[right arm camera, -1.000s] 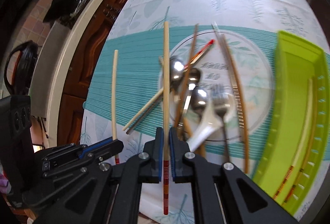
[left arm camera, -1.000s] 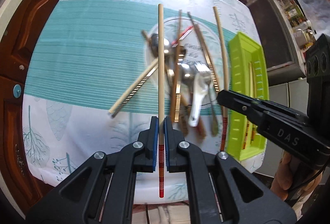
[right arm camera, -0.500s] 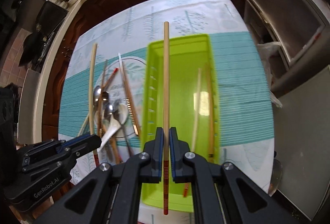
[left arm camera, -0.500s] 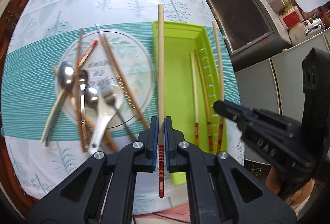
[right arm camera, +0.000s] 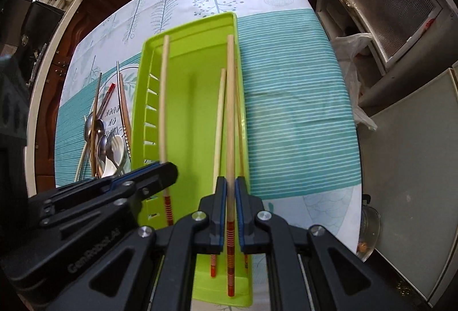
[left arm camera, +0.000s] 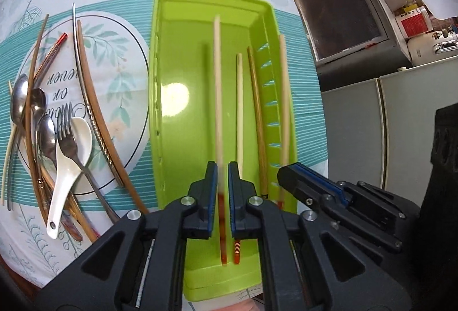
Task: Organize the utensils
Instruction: 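Carry both chopsticks into the green tray and open both tools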
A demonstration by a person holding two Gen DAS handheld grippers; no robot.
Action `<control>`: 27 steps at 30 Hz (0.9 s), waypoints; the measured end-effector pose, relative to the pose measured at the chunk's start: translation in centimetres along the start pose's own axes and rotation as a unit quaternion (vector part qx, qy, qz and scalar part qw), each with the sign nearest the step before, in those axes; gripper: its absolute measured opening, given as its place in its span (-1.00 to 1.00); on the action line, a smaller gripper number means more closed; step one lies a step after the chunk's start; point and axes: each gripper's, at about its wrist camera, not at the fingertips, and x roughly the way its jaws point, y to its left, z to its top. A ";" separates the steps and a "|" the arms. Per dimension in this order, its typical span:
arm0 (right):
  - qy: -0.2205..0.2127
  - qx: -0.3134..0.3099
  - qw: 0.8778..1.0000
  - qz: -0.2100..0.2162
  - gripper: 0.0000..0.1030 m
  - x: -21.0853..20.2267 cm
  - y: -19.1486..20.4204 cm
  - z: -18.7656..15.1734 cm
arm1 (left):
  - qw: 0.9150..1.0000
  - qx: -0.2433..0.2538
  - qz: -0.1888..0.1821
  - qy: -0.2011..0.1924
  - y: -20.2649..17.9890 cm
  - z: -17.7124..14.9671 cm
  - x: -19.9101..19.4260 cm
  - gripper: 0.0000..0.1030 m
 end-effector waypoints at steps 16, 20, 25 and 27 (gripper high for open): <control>-0.025 -0.014 0.999 0.017 -0.86 -1.5 1.3 -0.6 | 0.997 0.067 0.031 -0.005 0.3 -2.8 -1.9 -0.42; -0.031 -0.024 0.999 0.023 -0.86 -2.0 2.4 -1.0 | 0.988 0.122 0.083 -0.045 -0.2 -4.0 -3.5 -0.42; -0.033 -0.039 0.998 0.026 -0.86 -2.3 3.8 -2.0 | 0.981 0.162 0.086 -0.061 0.4 -5.4 -5.1 -0.42; -0.034 -0.043 0.998 0.027 -0.86 -2.4 4.4 -2.3 | 0.979 0.169 0.086 -0.069 1.1 -5.9 -6.2 -0.42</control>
